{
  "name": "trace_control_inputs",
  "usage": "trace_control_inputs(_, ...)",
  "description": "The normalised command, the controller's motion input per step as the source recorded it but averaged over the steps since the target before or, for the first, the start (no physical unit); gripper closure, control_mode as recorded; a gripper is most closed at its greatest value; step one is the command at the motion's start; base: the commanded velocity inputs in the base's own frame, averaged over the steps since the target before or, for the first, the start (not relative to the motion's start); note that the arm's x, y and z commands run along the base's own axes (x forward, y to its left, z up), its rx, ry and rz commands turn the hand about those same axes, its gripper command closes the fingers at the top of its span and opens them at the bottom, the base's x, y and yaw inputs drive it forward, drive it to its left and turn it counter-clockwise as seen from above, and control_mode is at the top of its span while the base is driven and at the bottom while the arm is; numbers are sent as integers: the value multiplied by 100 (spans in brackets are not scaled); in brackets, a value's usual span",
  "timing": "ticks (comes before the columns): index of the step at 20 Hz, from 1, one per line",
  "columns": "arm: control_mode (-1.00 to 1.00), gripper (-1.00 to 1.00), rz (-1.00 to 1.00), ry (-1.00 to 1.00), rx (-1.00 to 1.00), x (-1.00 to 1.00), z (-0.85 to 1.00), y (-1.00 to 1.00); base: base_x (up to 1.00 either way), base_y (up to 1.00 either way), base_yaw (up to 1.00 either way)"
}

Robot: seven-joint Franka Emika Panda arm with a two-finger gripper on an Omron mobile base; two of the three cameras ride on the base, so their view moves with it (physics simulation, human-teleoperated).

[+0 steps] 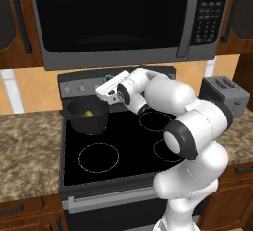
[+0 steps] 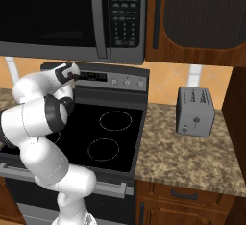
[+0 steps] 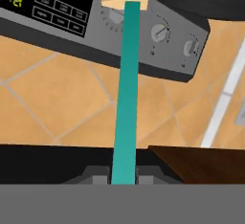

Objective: Put the potato and cucumber in the pot. Retrieve the spatula and lightly stir the vegetables in the pot.

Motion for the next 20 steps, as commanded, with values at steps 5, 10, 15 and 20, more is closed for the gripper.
trace_control_inputs(5, -100, 100, -7, 2, 0, -39, -34, 55, 0, 0, 0)
trace_control_inputs(10, -100, 100, 0, -1, 0, -81, 0, 71, 0, 0, 0)
trace_control_inputs(15, -100, 100, -4, 0, 0, -44, -3, 43, 0, 0, 0)
trace_control_inputs(20, -100, 100, -6, 6, 3, -3, -31, 19, 0, 0, 0)
